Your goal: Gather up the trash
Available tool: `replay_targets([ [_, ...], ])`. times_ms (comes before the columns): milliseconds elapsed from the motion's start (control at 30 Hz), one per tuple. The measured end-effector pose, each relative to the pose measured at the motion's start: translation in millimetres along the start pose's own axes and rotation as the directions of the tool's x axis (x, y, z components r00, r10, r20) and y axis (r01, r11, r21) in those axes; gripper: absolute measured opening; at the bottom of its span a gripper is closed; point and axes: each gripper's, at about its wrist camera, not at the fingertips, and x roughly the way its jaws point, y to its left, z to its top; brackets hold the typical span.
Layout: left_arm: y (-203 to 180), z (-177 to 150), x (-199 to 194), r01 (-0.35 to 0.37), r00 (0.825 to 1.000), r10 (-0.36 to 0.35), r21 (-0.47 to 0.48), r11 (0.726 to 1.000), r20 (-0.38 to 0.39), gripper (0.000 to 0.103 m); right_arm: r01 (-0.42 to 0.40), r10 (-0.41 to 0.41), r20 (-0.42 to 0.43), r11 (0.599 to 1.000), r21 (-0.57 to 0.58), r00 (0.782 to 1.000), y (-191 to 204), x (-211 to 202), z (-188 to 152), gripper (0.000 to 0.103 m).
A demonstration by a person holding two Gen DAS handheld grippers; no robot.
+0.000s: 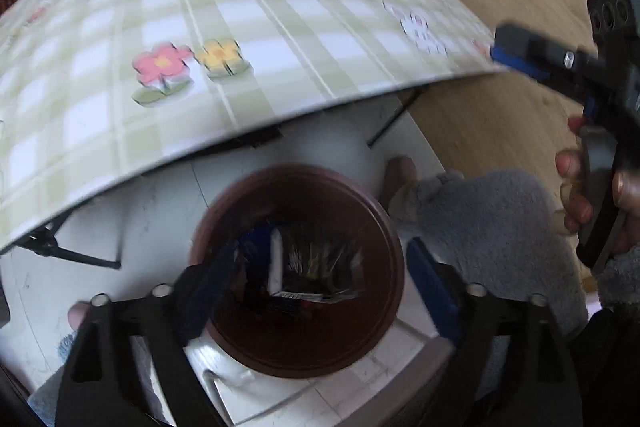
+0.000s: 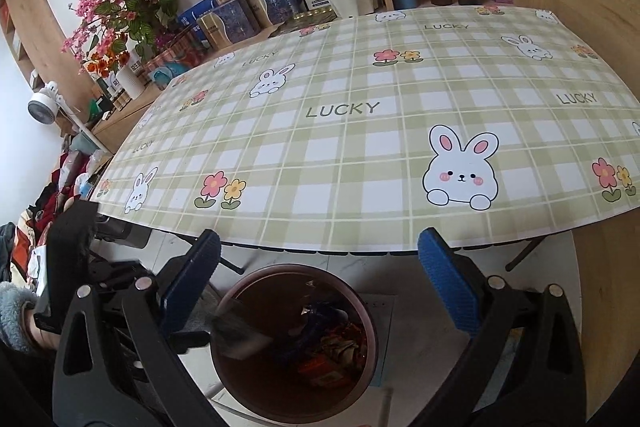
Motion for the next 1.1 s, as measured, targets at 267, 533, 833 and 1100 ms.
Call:
replay_targets([
  [267, 23.6, 14.0, -73.1, -0.221, 0.943, 0.236, -0.087, 0.971, 0.233, 0.096, 0.028, -0.027, 0.019, 0.998, -0.056, 0.999, 16.1, -6.4, 6.1, 0.097],
  [533, 28.3, 38.3, -164.2, -0.341, 0.800, 0.382, -0.173, 0.924, 0.463, 0.097, 0.015, -0.008, 0.092, 0.997, -0.075, 0.996, 40.8, -39.4, 39.9, 0.097],
  [833, 2.3, 50.0, -246.8, -0.427, 0.640, 0.474, -0.232, 0.874, 0.604, 0.097, 0.069, -0.038, 0.222, 0.989, -0.134, 0.974, 81.9, -94.7, 80.0, 0.097],
  [1100, -28.3, 59.8, -280.5, -0.508, 0.568, 0.514, -0.216, 0.833, 0.643, 0.097, 0.116, -0.061, 0.309, 0.980, -0.161, 0.949, 104.1, -134.8, 101.5, 0.097],
])
